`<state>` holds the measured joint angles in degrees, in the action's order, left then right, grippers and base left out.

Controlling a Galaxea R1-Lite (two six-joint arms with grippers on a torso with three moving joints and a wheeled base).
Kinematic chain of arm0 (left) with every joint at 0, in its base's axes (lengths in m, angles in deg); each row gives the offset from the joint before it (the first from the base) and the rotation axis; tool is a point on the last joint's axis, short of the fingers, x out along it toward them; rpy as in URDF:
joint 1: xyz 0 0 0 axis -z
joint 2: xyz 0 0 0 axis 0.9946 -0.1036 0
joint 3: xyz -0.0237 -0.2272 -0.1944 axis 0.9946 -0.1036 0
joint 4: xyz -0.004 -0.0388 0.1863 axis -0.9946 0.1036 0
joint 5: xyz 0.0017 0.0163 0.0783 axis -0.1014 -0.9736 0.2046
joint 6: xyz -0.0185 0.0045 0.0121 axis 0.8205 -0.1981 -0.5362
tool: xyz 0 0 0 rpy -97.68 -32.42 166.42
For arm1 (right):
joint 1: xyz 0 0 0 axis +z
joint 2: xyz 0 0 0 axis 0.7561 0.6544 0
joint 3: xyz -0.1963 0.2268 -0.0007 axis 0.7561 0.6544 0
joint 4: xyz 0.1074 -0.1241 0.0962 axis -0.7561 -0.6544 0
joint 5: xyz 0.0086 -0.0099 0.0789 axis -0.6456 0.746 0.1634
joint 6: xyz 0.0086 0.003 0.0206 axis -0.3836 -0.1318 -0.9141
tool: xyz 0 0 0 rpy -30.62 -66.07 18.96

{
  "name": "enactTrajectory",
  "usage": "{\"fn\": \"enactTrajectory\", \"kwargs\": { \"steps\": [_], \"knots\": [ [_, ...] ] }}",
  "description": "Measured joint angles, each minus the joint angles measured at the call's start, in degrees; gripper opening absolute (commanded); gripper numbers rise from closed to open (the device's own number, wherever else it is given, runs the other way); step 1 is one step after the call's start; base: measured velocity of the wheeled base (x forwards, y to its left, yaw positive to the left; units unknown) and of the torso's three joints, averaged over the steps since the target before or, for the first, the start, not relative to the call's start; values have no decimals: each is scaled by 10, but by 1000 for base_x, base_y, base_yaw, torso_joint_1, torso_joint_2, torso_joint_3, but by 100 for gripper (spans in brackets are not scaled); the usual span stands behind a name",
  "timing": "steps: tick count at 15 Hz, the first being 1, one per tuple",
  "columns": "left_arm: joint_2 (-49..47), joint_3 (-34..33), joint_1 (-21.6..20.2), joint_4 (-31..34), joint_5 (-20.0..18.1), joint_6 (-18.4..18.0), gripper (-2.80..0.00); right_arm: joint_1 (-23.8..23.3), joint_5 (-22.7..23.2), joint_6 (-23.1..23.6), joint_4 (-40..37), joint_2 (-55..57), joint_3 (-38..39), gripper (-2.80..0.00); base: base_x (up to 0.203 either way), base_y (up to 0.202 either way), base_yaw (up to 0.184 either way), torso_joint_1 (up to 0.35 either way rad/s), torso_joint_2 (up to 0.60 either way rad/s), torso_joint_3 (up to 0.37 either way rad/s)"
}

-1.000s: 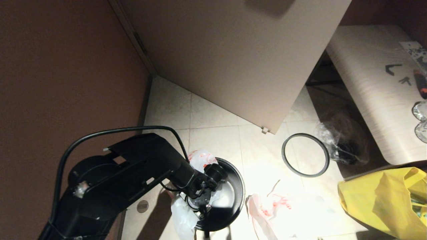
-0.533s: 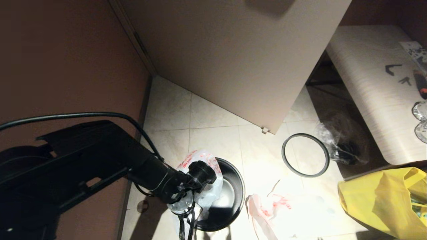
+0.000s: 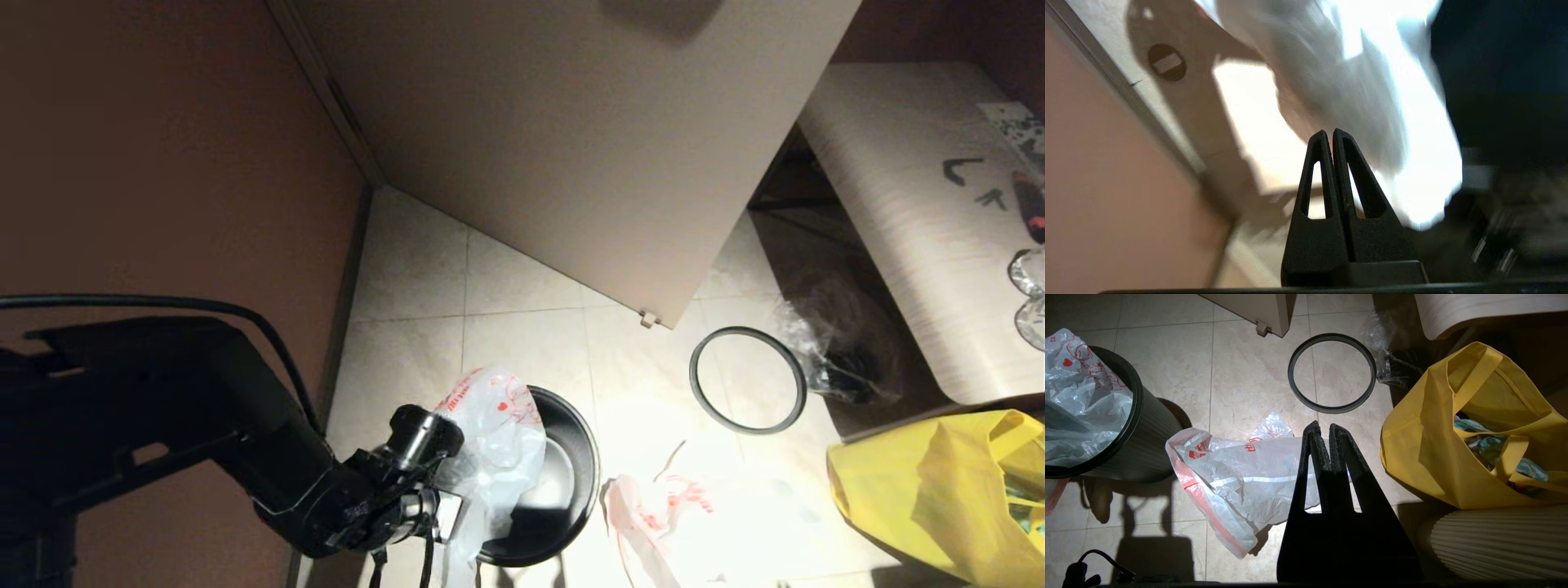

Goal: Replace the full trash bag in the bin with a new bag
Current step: Put the new garbage bag on the trash can

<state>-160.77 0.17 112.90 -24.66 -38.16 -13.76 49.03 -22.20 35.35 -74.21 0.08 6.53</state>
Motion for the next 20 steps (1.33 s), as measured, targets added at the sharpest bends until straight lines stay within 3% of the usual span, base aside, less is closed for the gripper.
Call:
{"fn": "enactTrajectory", "kwargs": {
  "steps": [2,3,7,12,13,14,20],
  "knots": [
    [-15,-22,-22,-85,0,33,-280,0,0,0,0,0,0,-280,0,0,0,0,0,0],
    [-18,-40,-29,-117,-1,39,0,0,0,0,0,0,0,-280,0,0,0,0,0,0],
    [-21,-107,-32,-229,-1,56,0,0,0,0,0,0,0,-280,0,0,0,0,0,0],
    [-84,-95,-36,-342,2,41,0,0,0,0,0,0,0,-280,0,0,0,0,0,0],
    [-94,-84,-40,-344,2,40,-44,0,0,0,0,0,0,-280,0,0,0,0,0,0],
    [-101,-75,-44,-345,2,41,-280,0,0,0,0,0,0,-280,0,0,0,0,0,0],
    [-100,-71,-46,-363,4,39,-280,0,0,0,0,0,0,-280,0,0,0,0,0,0]
  ]
}}
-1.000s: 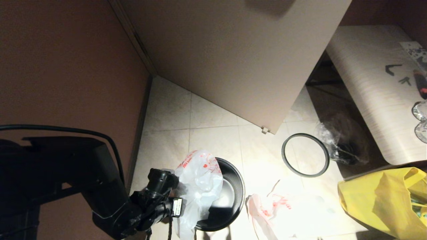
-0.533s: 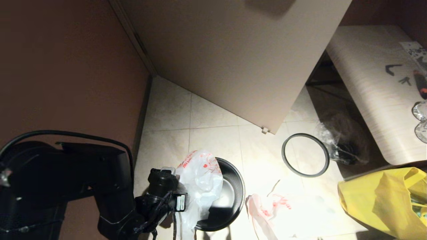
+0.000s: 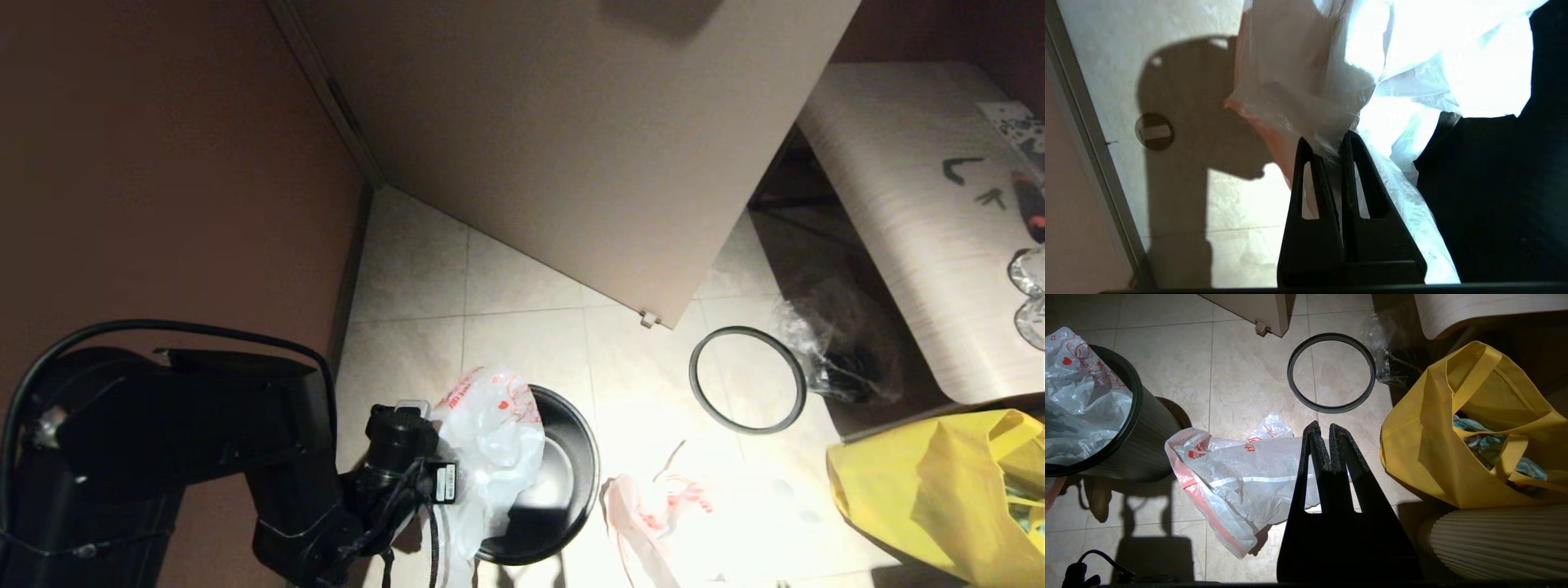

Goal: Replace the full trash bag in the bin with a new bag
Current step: Put the new garbage bag on the trash can

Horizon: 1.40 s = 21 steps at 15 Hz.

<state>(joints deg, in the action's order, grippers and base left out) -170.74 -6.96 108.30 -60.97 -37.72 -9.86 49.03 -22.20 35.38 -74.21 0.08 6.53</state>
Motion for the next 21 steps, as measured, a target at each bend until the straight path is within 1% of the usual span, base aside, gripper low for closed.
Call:
{"fn": "enactTrajectory", "kwargs": {
  "steps": [5,7,8,9,10,13,15,16,18,21],
  "knots": [
    [8,-12,1,-3,2,-1,-280,0,0,0,0,0,0,-280,0,0,0,0,0,0],
    [2,-13,2,-2,11,-13,-280,0,0,0,0,0,0,-280,0,0,0,0,0,0],
    [-7,-13,1,-6,25,-27,-280,0,0,0,0,0,0,-280,0,0,0,0,0,0],
    [-13,-12,1,-12,39,-33,-280,0,0,0,0,0,0,-280,0,0,0,0,0,0],
    [-17,-17,1,-26,42,-35,-280,0,0,0,0,0,0,-280,0,0,0,0,0,0],
    [-24,-38,2,-78,43,-41,-280,0,0,0,0,0,0,-280,0,0,0,0,0,0],
    [-26,-46,2,-83,43,-42,-280,0,0,0,0,0,0,-280,0,0,0,0,0,0],
    [-27,-48,3,-83,43,-42,0,0,0,0,0,0,0,-280,0,0,0,0,0,0],
    [-27,-52,4,-84,43,-41,0,0,0,0,0,0,0,-280,0,0,0,0,0,0],
    [-26,-57,3,-110,43,-42,0,0,0,0,0,0,0,-280,0,0,0,0,0,0]
  ]
}}
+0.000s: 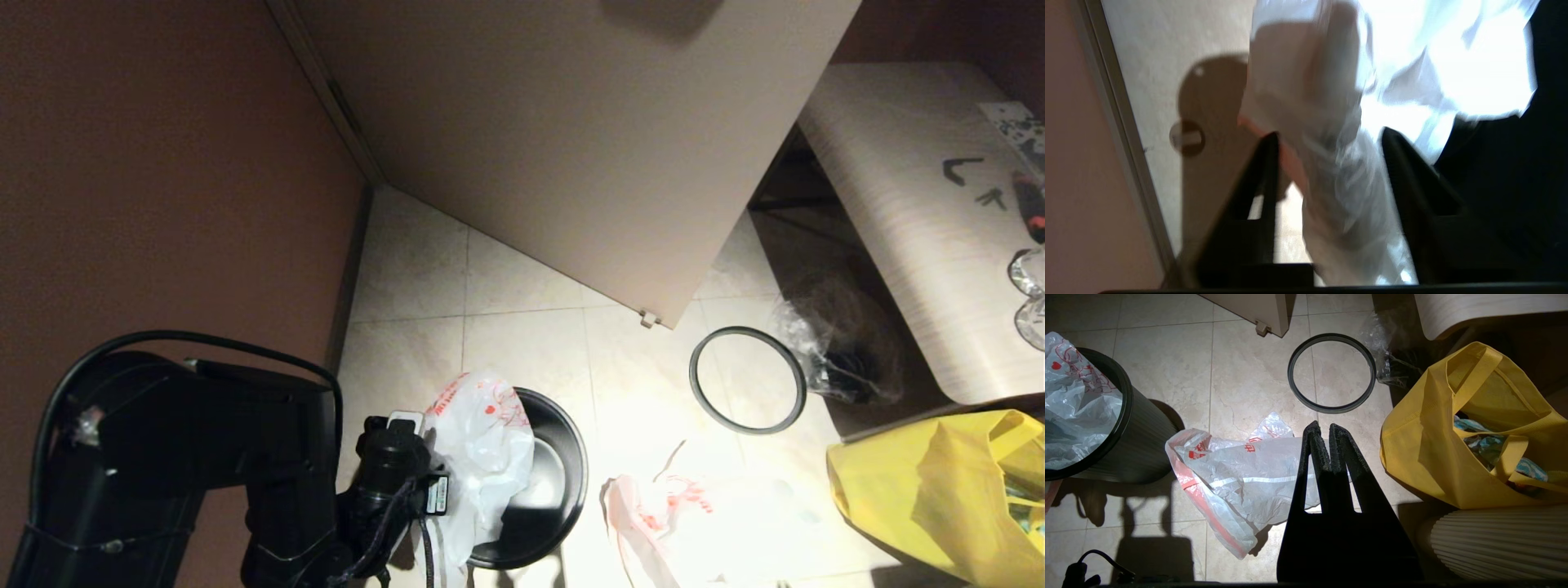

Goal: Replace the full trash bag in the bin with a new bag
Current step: Put the new garbage bag on the trash can

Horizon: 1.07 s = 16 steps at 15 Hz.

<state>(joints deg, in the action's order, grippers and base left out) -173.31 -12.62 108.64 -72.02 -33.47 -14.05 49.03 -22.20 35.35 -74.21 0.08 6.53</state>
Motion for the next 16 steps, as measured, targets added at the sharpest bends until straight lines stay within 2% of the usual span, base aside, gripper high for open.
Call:
{"fn": "enactTrajectory", "kwargs": {
  "steps": [4,5,6,16],
  "knots": [
    [1,9,-3,-6,0,0,0,0,0,0,0,0,0,-280,0,0,0,0,0,0],
    [1,14,-3,-6,0,0,-167,0,0,0,0,0,0,-280,0,0,0,0,0,0],
    [0,17,-3,-5,0,0,-280,0,0,0,0,0,0,-280,0,0,0,0,0,0],
    [-3,21,-4,-6,-1,0,-280,0,0,0,0,0,0,-280,0,0,0,0,0,0]
  ]
}}
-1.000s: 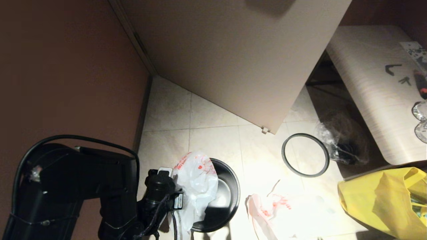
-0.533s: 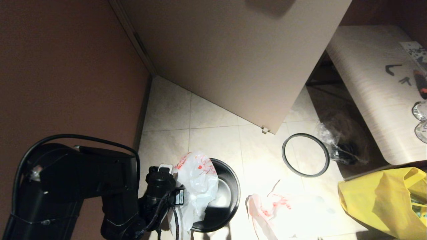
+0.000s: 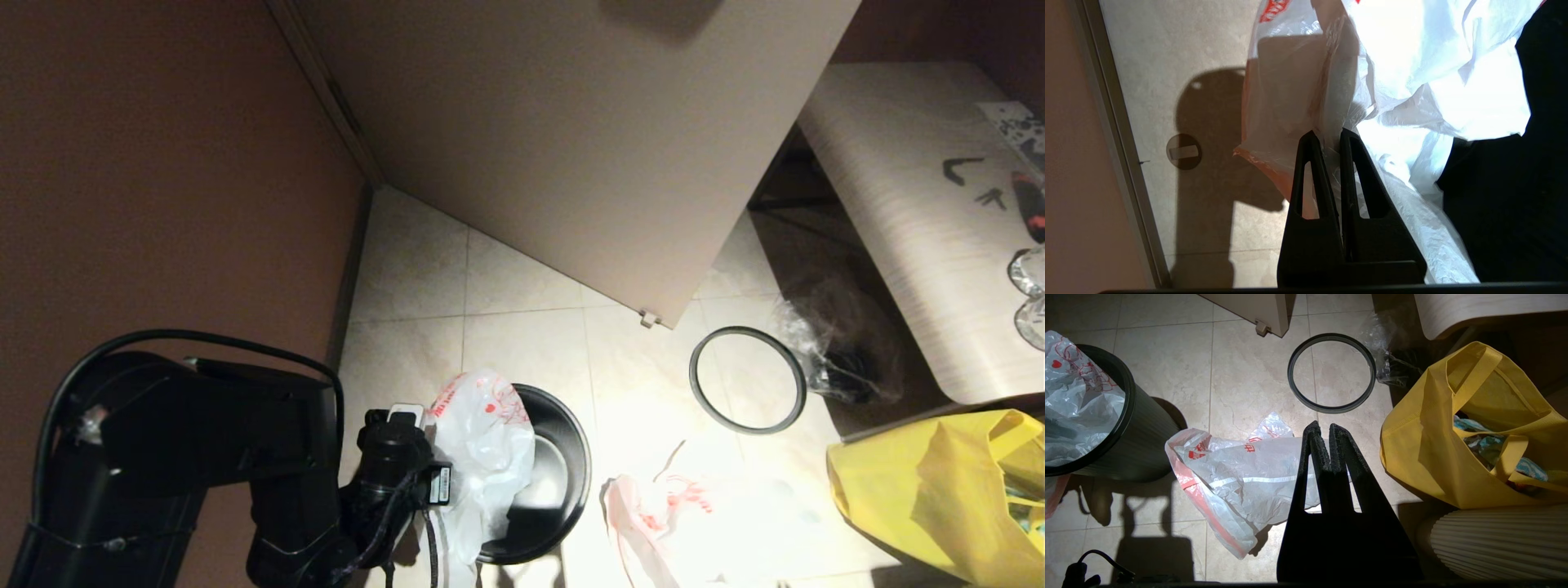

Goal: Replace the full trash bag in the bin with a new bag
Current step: Put the new garbage bag on the trash can

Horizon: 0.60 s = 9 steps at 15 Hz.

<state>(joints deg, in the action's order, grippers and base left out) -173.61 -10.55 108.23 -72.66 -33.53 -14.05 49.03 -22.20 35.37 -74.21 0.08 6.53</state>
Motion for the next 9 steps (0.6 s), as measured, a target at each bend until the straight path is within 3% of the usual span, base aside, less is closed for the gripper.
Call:
{"fn": "enactTrajectory", "kwargs": {
  "steps": [4,9],
  "knots": [
    [19,-16,6,-1,2,-3,-280,0,0,0,0,0,0,-280,0,0,0,0,0,0],
    [39,-29,11,-3,26,-40,-280,0,0,0,0,0,0,-280,0,0,0,0,0,0]
  ]
}}
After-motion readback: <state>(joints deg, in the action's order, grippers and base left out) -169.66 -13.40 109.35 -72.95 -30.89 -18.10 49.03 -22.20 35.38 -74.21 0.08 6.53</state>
